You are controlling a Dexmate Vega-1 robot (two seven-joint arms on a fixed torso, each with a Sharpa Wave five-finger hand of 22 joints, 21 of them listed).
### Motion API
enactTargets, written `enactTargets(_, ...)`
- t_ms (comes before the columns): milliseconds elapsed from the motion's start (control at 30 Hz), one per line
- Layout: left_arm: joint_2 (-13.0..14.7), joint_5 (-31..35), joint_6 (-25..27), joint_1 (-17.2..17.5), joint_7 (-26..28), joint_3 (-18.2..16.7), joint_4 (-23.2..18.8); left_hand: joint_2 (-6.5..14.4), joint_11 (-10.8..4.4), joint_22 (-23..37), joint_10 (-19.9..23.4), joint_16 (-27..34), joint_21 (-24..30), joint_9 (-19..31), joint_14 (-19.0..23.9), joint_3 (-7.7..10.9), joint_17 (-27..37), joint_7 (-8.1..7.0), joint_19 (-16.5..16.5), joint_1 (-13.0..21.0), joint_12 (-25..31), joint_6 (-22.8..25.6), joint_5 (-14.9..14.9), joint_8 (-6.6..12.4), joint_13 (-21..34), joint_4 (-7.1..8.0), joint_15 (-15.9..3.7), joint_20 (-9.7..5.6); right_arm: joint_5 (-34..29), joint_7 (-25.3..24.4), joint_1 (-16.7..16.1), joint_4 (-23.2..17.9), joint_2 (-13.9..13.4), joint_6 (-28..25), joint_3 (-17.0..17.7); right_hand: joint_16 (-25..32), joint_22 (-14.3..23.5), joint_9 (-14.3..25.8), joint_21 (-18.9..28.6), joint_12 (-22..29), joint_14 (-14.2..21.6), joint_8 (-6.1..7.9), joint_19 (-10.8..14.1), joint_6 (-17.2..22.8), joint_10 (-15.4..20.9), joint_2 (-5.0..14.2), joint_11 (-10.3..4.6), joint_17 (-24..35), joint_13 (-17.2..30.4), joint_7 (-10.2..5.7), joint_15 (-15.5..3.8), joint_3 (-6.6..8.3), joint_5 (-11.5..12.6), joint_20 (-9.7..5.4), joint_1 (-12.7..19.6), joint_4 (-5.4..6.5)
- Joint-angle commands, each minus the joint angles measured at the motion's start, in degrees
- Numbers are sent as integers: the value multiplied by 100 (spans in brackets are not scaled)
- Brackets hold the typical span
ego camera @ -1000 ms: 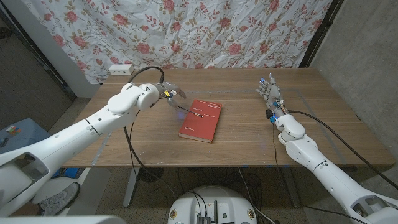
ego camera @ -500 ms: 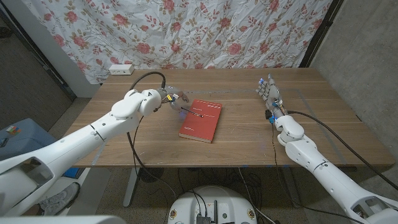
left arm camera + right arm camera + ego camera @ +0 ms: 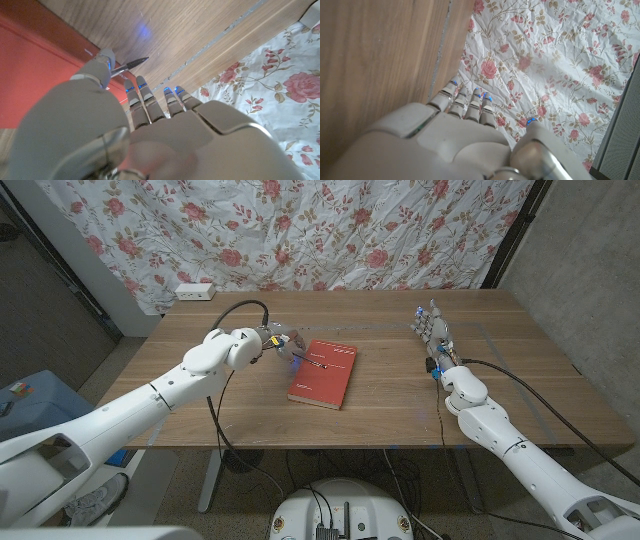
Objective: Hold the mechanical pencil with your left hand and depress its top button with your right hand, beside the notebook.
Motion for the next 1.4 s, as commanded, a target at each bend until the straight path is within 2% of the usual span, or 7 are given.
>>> enactTargets(33,-64,30,-37,-70,135,107,123,26,-2,8,111,10,7,12,96,-37,7,-3,51,107,15,119,22,14,19,-1,-851,-277,-30,-30,23,12,8,-35,-16,18,11,12,42,23,61,37,42,82,56,-69,-4,-9,3,17,-6,34,43,-28,24,-28)
enactTargets(333,-79,91,-28,-76,253,141,159,112,-4,8,524,0,21,17,308,-165,6,-11,212,264,16,558,20,11,20,3,-883,-314,-80,-89,52,31,21,-43,-24,24,11,12,49,26,75,51,71,155,75,-56,-1,-20,3,-14,-15,52,44,-23,24,-36)
enactTargets(400,-85,96,-19,-67,287,140,158,115,-25,9,749,-12,6,18,399,-258,5,-45,230,332,9,756,13,-14,17,-2,-896,-306,-85,-100,60,42,32,-40,-25,26,11,12,50,30,78,51,75,168,90,-53,-2,-23,3,-27,-11,58,45,-19,25,-39)
enactTargets(533,-96,116,15,-55,325,140,151,163,-2,9,1029,-15,8,23,514,-368,6,3,302,415,4,1177,11,9,19,15,-906,-318,-104,-110,83,66,45,-33,-35,32,12,12,50,31,94,58,84,212,101,-47,-8,-30,3,-30,-30,71,45,-16,26,-46)
enactTargets(633,-111,111,29,-61,333,144,167,173,-8,9,1089,-14,10,23,563,-407,6,4,332,445,-12,1375,10,28,17,14,-901,-322,-110,-109,101,87,58,-21,-38,35,12,13,52,35,102,60,92,237,118,-46,-19,-34,3,-51,-31,78,46,-12,28,-51)
enactTargets(1033,-153,156,94,-64,394,181,199,220,-7,6,1515,0,36,19,757,-505,8,-21,533,551,21,1573,13,-69,23,13,-889,-310,-131,-174,91,77,68,-43,-37,44,13,13,59,41,128,65,126,308,156,-42,-29,-47,3,-64,-32,100,46,8,30,-66)
enactTargets(1400,-160,123,89,-59,444,191,216,274,-14,6,1830,-1,28,22,925,-575,10,-1,637,649,22,1860,13,-83,28,13,-909,-300,-153,-198,99,92,81,-34,-42,47,14,13,55,40,135,64,131,356,175,-36,-36,-56,3,-76,-34,117,45,21,26,-73)
